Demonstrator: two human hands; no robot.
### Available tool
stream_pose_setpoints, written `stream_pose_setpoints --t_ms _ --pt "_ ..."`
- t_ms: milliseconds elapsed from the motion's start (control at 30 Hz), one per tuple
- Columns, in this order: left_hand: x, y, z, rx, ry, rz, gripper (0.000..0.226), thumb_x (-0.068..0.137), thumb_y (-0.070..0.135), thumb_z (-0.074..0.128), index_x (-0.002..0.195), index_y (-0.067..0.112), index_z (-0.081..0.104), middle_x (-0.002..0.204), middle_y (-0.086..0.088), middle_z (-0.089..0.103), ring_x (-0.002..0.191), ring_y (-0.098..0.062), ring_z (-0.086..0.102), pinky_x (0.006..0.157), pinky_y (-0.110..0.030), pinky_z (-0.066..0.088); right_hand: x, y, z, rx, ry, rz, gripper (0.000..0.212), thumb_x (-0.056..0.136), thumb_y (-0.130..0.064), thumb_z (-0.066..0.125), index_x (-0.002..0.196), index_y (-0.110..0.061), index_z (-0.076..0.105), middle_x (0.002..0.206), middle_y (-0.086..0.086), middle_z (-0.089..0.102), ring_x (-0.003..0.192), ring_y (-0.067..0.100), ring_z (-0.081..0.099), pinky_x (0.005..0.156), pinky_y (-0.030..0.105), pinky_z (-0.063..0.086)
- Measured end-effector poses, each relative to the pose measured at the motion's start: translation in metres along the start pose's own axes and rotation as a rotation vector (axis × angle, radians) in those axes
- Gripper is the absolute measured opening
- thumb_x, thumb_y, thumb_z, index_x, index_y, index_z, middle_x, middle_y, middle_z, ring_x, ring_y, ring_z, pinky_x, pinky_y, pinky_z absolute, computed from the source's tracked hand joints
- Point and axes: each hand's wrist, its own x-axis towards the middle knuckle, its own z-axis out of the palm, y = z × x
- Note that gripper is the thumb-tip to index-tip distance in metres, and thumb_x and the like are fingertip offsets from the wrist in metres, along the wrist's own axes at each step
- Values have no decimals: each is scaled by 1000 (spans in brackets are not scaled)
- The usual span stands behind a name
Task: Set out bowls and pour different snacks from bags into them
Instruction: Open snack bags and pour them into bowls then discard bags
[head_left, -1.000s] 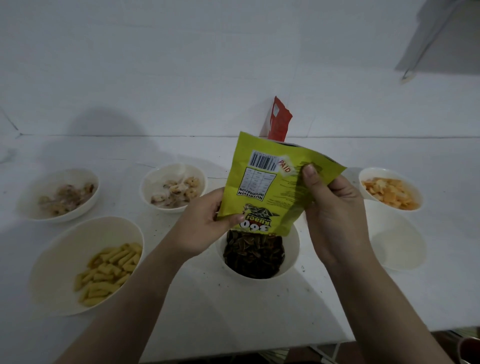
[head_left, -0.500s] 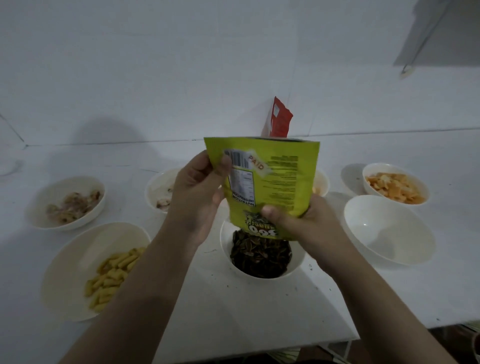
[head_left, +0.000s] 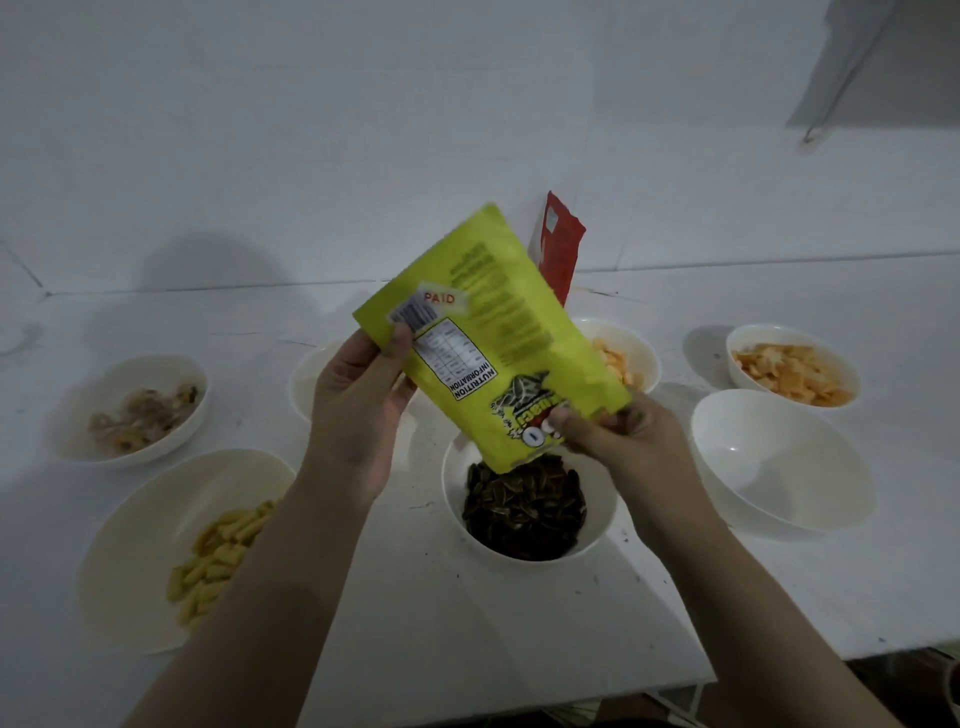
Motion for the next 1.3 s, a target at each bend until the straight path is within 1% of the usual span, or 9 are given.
stream_pose_setpoints --t_ms 100,167,267,333,433,533,667,1133,1300 --pt "3 -5 -15 -9 70 -65 38 88 19 61 123 7 63 131 -18 61 111 -28 55 109 -55 34 4 -4 -3 218 135 -88 15 75 -15 73 88 -10 67 67 0 72 68 15 67 68 30 57" --pt "5 -9 -22 -47 117 -128 38 91 16 60 128 6 60 134 -18 59 109 -27 52 107 -47 37 7 -6 -3 222 125 -110 17 79 -18 69 94 -9 67 76 2 73 72 15 68 68 29 58" --pt "3 -15 -24 -110 140 -176 41 91 16 61 131 8 58 126 -11 63 97 -19 55 80 -25 49 5 -5 11 189 -7 -25 37 84 -31 64 116 -13 64 103 0 76 93 16 72 80 38 61" --pt "1 -16 -22 -109 140 -172 39 90 17 61 129 10 60 116 -5 66 87 -12 57 65 -18 48 1 -1 21 97 -11 -20 29 87 -25 64 115 -15 67 106 -1 77 96 16 73 79 36 61" --pt "-4 -17 -20 -22 146 -149 24 92 17 60 114 16 67 105 -2 70 83 -10 57 67 -20 47 0 1 26 30 83 -56 15 91 -10 67 105 -14 71 99 0 78 92 20 75 76 37 61" --pt "-7 -19 -23 88 247 -107 7 94 21 61 96 24 67 90 2 66 82 -12 55 71 -24 43 1 -1 21 -18 140 -123 12 91 -10 67 98 -18 73 96 -2 79 91 21 75 79 46 62" --pt "-8 -23 -18 213 313 -58 6 96 22 59 93 22 64 82 6 60 71 -7 52 68 -22 42 -1 -11 10 -20 202 -217 14 89 -15 68 99 -23 73 96 -6 79 93 17 74 79 40 62" --pt "-23 -48 113 418 -193 78 11 95 16 59 86 20 64 67 7 55 68 -10 49 75 -30 44 -35 -42 -103 -17 489 -358 23 91 -26 58 102 -41 72 108 -8 76 104 17 71 82 37 61" --pt "-39 -74 183 413 -381 45 18 94 11 58 81 22 62 70 10 57 66 -7 50 70 -19 44 -57 -54 -171 -31 568 -374 21 92 -23 56 106 -34 68 108 -7 76 102 16 71 77 33 61"
